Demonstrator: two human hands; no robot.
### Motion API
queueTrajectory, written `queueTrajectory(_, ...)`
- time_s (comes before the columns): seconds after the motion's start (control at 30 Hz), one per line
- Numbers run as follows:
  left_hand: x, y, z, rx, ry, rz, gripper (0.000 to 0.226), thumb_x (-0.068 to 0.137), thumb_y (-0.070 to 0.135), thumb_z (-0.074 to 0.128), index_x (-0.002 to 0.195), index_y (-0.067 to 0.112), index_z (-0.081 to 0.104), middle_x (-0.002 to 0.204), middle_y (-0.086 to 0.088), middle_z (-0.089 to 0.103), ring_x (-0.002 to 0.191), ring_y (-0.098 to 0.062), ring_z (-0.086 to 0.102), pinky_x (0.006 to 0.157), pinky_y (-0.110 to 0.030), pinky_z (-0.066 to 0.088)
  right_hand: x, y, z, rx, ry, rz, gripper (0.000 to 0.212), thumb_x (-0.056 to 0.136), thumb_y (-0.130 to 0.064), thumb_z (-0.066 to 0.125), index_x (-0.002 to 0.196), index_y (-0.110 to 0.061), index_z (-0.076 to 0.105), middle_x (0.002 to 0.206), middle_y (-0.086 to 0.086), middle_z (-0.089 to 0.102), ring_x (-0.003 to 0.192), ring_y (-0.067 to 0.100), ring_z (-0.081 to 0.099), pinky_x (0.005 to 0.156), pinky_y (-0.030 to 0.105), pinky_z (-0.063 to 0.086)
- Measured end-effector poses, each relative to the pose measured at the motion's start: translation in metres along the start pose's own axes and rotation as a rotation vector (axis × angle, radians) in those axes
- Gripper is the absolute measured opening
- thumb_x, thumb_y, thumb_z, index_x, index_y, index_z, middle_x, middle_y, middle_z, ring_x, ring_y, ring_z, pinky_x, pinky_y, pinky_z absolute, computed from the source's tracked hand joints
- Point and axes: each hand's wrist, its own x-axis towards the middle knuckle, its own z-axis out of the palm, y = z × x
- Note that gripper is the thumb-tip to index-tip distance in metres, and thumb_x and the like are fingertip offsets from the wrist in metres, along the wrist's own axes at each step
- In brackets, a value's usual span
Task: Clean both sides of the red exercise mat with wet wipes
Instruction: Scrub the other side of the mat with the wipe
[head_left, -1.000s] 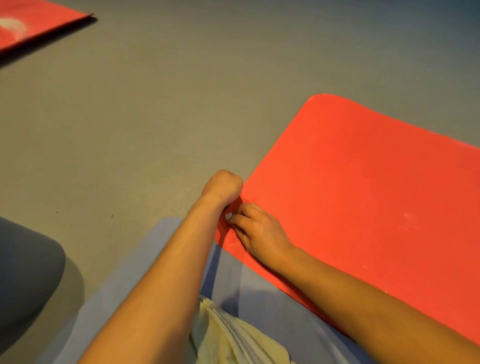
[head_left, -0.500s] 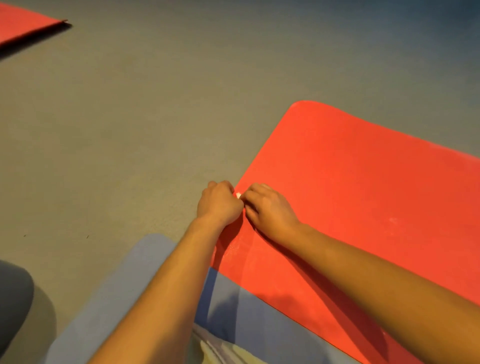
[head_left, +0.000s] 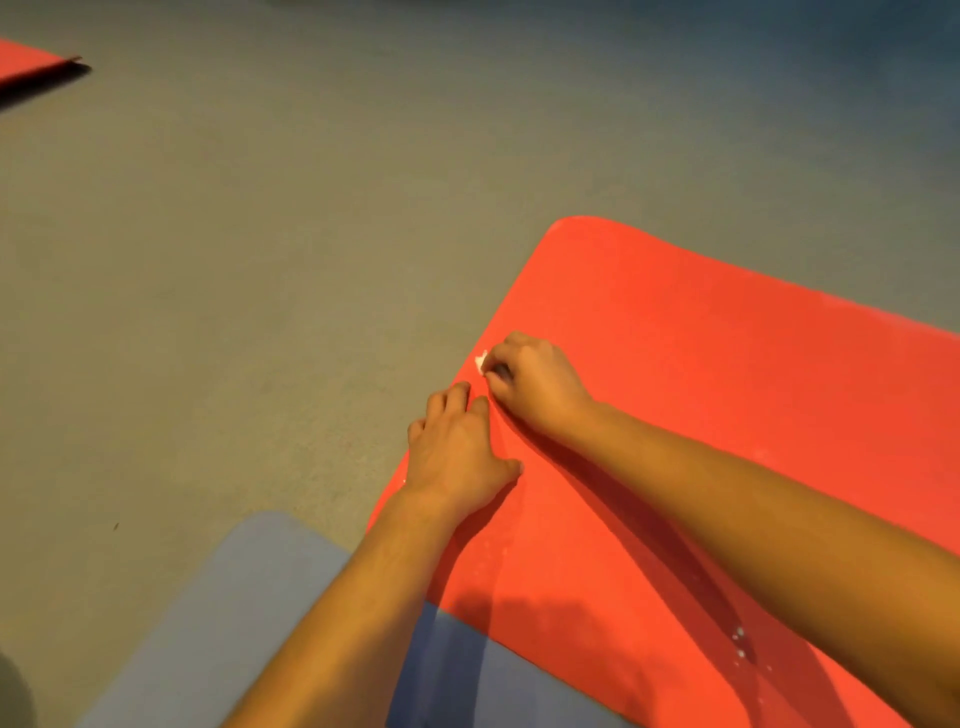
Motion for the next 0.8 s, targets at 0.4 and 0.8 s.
queueTrajectory(0.4,0.002,0.008,0.015,0.086,0.106,0.080,0.106,0.072,0.093,0.051,0.156,0.031,0.034,0.150,0.000,0.034,0.138,-0.025,0.031,0.114,-0.043,0.035,0.101,0.084,-0.011,-0.183,0.122,0.158,0.022,0.079,-0.012,0.060,0.092,-0.017,0.077,0.094,0.010,0.068,0.091,0.035,0.063,0.073,0.040,0.048)
queueTrajectory(0.8,0.029,0.020,0.012,0.026,0.058,0.154,0.098,0.063,0.087,0.069,0.134,0.025,0.042,0.161,-0.001,0.026,0.151,-0.022,0.021,0.120,-0.051,0.026,0.076,0.079,-0.002,-0.085,0.137,-0.037,0.017,0.080,-0.015,0.060,0.090,-0.017,0.074,0.090,0.007,0.066,0.088,0.029,0.063,0.072,0.038,0.049)
